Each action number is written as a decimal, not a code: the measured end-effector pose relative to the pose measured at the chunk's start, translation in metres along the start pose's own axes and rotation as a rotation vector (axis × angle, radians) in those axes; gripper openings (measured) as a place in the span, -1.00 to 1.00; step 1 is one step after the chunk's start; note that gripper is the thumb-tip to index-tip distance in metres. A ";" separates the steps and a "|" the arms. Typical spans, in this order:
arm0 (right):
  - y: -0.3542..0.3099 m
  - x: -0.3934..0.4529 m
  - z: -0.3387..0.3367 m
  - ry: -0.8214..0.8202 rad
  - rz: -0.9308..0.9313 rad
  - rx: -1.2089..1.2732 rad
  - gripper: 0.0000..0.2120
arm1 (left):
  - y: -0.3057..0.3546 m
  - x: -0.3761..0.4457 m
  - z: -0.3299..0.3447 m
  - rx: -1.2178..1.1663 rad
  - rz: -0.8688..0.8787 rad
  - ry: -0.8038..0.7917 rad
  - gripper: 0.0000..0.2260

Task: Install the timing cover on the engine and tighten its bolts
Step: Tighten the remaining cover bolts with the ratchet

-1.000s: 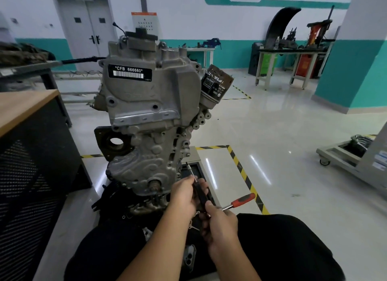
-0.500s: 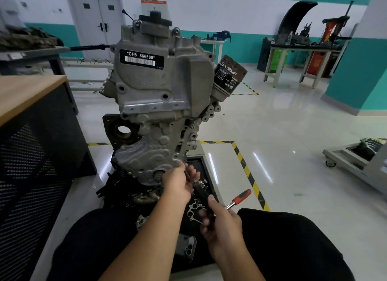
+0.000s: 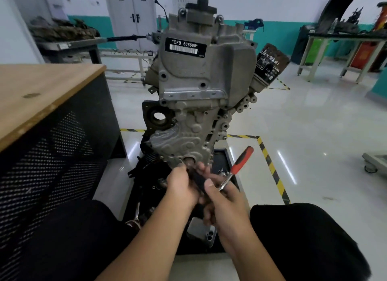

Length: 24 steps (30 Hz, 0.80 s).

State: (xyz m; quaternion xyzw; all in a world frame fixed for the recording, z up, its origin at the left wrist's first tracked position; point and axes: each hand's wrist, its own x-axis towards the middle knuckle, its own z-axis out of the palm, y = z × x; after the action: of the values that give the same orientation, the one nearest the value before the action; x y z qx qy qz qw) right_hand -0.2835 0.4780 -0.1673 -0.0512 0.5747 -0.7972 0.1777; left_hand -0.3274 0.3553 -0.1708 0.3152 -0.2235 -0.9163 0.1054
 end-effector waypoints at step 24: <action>-0.066 -0.054 0.216 -0.632 -0.097 -0.140 -0.80 | 0.303 -0.165 -0.039 0.997 0.912 0.244 -0.75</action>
State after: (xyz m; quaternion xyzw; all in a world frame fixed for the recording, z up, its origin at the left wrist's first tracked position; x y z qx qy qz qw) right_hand -0.1865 0.3203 -0.0265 -0.3355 0.5414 -0.7079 0.3052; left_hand -0.1590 0.1311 0.0338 0.3014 -0.7154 -0.5259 0.3476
